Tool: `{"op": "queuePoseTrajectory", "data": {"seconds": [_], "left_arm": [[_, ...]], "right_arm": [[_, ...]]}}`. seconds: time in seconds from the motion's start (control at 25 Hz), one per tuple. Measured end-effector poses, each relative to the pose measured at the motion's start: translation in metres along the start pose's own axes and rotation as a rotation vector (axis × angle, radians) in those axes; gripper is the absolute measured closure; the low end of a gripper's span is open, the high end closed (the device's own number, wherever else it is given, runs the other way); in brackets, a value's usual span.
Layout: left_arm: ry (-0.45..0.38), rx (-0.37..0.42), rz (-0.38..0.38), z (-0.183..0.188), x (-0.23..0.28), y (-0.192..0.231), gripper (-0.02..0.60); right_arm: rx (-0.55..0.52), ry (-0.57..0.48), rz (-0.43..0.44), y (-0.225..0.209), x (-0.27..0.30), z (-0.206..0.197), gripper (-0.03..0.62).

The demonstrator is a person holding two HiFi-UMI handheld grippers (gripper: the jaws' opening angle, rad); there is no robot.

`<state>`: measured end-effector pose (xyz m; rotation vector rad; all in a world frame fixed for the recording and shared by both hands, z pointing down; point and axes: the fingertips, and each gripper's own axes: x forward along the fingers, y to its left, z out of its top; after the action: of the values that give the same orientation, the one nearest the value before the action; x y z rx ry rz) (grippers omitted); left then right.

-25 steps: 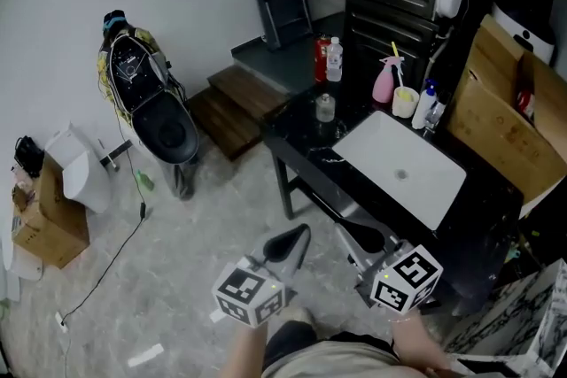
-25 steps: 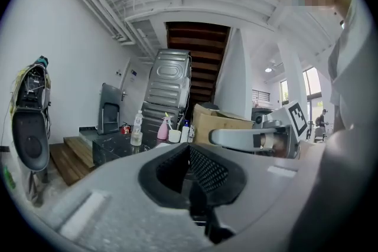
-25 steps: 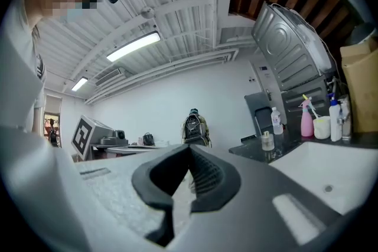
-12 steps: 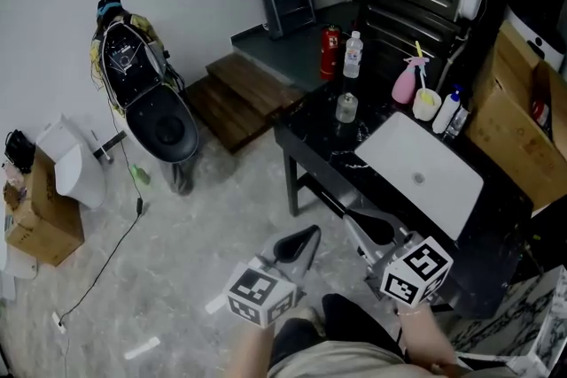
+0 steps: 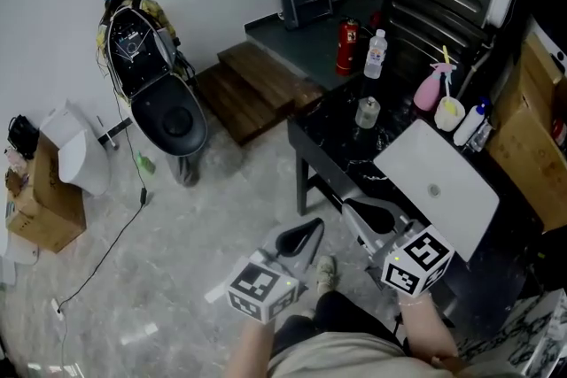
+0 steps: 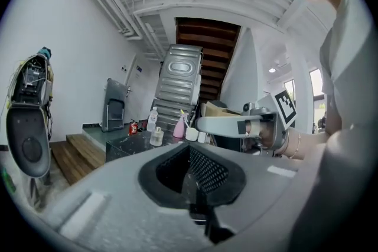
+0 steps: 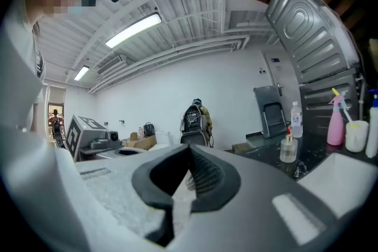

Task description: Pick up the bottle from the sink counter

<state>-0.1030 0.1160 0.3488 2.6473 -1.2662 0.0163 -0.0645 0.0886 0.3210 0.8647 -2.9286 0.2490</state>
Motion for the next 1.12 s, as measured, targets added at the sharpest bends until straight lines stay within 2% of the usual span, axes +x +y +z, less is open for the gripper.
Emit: {"op": "queuePoseTrajectory", "data": {"seconds": [0.28, 0.52, 0.88, 1.12], "left_arm": [[-0.001, 0.043, 0.010, 0.032, 0.057, 0.057, 0.577], [-0.046, 0.049, 0.048, 0.058, 0.116, 0.094, 0.577], [-0.013, 0.059, -0.043, 0.064, 0.215, 0.103, 0.577], [0.021, 0.055, -0.087, 0.054, 0.257, 0.101, 0.577]], "right_arm": [[0.007, -0.024, -0.006, -0.066, 0.048, 0.020, 0.591], [0.005, -0.037, -0.020, -0.120, 0.067, 0.036, 0.591], [0.047, -0.049, -0.053, -0.196, 0.068, 0.039, 0.591], [0.067, -0.076, -0.083, -0.228, 0.061, 0.040, 0.591]]}}
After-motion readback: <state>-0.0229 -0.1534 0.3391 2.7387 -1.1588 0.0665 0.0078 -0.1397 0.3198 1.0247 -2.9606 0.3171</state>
